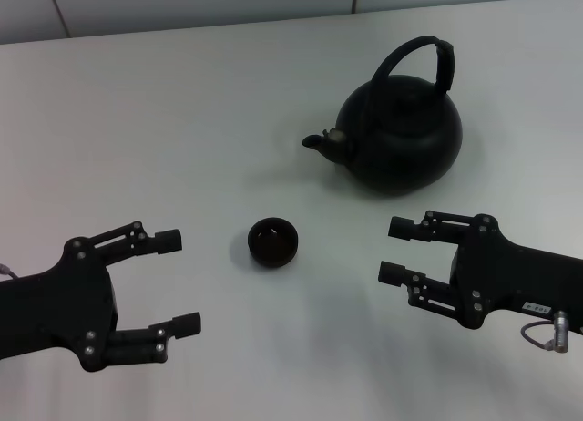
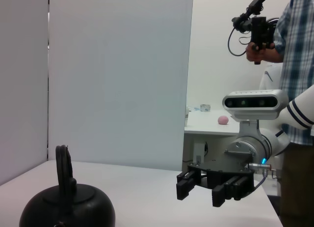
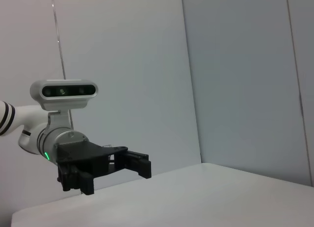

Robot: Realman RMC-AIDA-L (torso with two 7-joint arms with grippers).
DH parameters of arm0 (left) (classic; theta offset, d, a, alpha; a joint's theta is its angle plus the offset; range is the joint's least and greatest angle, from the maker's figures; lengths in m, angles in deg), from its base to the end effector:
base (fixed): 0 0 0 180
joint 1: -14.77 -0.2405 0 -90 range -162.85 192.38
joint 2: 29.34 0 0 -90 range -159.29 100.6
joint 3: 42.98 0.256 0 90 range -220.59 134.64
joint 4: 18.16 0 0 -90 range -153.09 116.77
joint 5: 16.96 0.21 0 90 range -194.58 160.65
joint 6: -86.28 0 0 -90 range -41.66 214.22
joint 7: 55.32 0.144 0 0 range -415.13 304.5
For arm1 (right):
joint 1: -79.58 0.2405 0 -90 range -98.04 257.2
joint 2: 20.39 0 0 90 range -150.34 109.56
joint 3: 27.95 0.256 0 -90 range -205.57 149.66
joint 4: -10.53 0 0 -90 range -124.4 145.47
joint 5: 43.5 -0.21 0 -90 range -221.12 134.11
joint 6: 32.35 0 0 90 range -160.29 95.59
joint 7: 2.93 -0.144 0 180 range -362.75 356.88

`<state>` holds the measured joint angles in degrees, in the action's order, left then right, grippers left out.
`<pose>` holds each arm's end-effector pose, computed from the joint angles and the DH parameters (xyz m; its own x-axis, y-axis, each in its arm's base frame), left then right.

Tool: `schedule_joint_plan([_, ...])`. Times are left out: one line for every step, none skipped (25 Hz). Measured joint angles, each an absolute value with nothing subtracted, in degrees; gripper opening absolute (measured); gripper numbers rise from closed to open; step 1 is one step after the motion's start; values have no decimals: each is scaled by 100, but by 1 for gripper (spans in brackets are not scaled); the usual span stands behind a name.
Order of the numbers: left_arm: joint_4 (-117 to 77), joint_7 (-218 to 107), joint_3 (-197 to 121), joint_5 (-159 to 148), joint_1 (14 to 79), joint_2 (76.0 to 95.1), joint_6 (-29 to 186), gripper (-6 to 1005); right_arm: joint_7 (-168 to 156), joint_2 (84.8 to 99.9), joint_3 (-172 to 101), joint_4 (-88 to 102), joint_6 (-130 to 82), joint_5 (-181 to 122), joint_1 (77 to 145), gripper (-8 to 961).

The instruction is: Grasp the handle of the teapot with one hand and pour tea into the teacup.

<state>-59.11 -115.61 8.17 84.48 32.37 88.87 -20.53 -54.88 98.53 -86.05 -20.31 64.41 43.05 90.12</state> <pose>-0.2681 0.2472 0.0078 0.7858 0.0605 0.6155 0.1425 -0.9861 -0.0850 0.2979 0.2240 -0.0182 0.7028 -0.1134 -0.7023 -0.3658 -0.9043 -0.2200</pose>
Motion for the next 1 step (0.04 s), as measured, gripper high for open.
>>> schedule_joint_plan([-5911, -11561, 818, 8457, 3237, 8887, -2050, 859, -5494, 9853, -8605, -2031, 6441, 4306, 9014, 515])
